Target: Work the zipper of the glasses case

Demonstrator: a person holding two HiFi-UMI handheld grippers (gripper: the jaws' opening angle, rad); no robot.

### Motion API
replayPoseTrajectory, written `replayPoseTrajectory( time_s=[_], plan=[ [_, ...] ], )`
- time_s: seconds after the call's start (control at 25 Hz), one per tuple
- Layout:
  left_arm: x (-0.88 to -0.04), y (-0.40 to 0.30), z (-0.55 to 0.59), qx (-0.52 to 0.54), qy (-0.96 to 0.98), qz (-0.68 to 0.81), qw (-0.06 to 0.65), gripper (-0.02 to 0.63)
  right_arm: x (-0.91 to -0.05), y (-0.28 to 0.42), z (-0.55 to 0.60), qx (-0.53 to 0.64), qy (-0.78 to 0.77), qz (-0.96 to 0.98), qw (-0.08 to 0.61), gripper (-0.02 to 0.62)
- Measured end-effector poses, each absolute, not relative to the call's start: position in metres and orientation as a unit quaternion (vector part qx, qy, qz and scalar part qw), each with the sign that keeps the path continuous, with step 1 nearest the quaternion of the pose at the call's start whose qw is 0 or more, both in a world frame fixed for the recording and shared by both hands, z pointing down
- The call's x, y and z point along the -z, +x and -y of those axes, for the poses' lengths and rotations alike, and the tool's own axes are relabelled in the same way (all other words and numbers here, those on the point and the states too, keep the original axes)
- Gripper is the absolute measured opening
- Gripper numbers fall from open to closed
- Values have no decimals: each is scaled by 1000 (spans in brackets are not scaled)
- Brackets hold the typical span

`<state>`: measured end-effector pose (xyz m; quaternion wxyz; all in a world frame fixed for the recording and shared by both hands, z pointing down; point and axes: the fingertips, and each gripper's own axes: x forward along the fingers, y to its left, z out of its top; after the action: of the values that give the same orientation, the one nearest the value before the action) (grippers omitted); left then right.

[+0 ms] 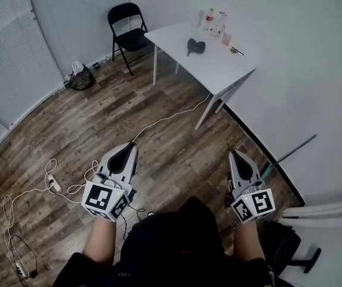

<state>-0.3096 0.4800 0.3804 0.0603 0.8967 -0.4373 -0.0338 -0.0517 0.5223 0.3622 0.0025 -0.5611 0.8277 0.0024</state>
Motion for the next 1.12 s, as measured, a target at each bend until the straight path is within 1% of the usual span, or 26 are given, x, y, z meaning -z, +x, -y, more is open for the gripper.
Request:
replayPoseTrajectory(
  time_s=[0.24,0.52,0.76,1.12],
  plan=[
    [-383,-313,-459,27,898,436,55,32,-368,-60,-496,3,-554,-833,4,21],
    [-393,-297,-401,11,897,437,63,32,-385,-49,-425,18,-541,-841,8,21],
    [-394,-244,-309,-1,891,449,63,32,-390,7,-325,27,-530,-847,18,21],
    [-375,-133,-173,8,880,470,64,32,-391,111,-173,45,-507,-860,26,21]
  ],
)
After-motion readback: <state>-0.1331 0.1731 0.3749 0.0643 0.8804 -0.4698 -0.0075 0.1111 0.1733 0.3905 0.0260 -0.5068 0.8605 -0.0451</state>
